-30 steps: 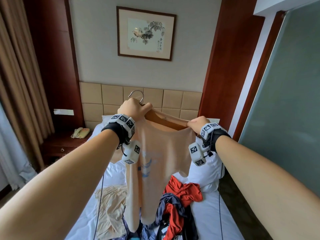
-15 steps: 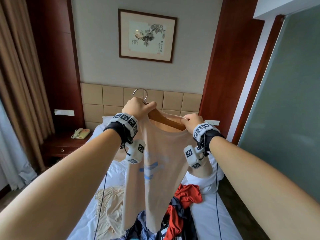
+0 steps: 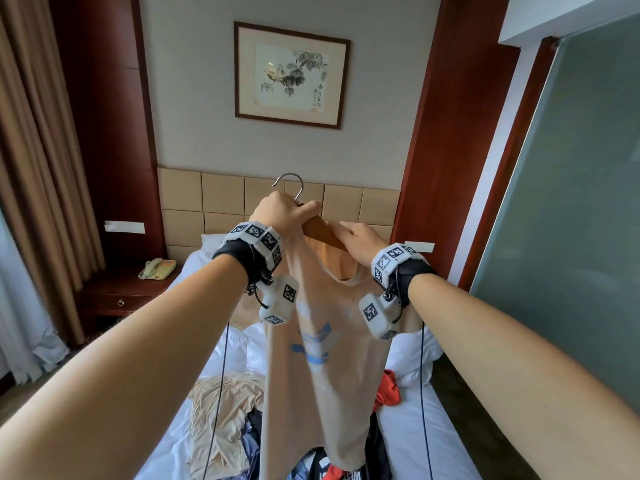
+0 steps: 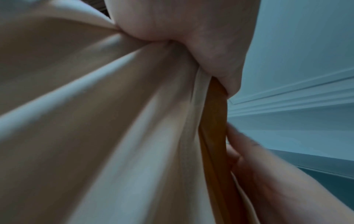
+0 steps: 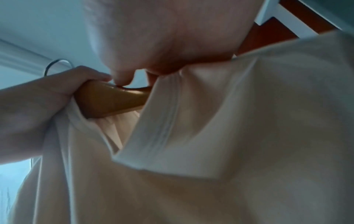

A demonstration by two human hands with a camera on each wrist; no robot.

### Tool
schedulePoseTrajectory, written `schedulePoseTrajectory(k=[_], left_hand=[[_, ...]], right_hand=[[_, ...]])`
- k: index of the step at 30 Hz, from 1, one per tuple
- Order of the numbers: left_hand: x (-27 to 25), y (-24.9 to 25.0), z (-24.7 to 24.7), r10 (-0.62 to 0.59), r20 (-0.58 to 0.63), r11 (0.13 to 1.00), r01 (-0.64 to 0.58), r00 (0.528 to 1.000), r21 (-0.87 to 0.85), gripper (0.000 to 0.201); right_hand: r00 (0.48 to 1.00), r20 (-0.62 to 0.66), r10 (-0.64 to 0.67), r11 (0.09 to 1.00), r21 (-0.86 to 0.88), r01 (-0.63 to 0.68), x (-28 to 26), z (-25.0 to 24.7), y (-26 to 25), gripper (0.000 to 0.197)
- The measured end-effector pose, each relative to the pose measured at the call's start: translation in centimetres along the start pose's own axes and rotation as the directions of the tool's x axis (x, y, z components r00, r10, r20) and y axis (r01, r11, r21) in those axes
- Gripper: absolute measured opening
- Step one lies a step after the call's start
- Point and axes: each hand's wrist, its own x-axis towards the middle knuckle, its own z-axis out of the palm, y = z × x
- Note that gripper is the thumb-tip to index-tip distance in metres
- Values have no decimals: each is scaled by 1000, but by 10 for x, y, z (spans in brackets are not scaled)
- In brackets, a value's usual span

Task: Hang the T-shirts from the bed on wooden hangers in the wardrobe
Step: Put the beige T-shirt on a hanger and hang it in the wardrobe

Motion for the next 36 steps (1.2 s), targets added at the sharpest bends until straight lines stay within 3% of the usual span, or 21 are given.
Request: schedulePoseTrajectory(k=[2, 4, 7, 9, 11, 15, 18, 25, 30, 36], left_hand=[[0, -4, -1, -13, 14, 1000, 13, 1000, -5, 48], [-1, -6, -2, -18, 24, 1000, 18, 1000, -21, 45], [-2, -4, 1, -13, 77, 999, 16, 997, -38, 48], [-4, -1, 3, 3, 123, 999, 2, 992, -44, 53], [-5, -1, 3, 13, 137, 998, -5, 991, -64, 53], [-5, -3, -3, 6, 146, 992, 12, 989, -124, 62], [-9, -1, -10, -11, 144, 999, 19, 990, -50, 72], [-14, 2, -6, -52, 83, 987, 38, 995, 154, 81], [-14, 5, 8, -17, 122, 992, 2, 992, 124, 74], [-7, -12, 1, -117, 151, 980, 90, 982, 175, 57]], right_hand=[[997, 75, -19, 999, 27, 17, -3, 3, -3, 47], [994, 105, -30, 994, -98, 40, -3, 6, -3, 48], [996, 56, -65, 964, -253, 77, -8, 5, -11, 15], [995, 24, -101, 958, -269, 104, -11, 3, -14, 24], [995, -3, -101, 965, -243, 97, -10, 2, -13, 27], [995, -64, -82, 980, -188, 69, -8, -2, -8, 13], [991, -127, -47, 989, -148, 28, -6, -7, -3, 7], [979, -200, 24, 999, 37, -17, -8, -16, -13, 28], [962, -272, -4, 996, 85, 28, -5, -13, -25, 31], [934, -356, 41, 995, 104, -4, -4, -18, -12, 22]])
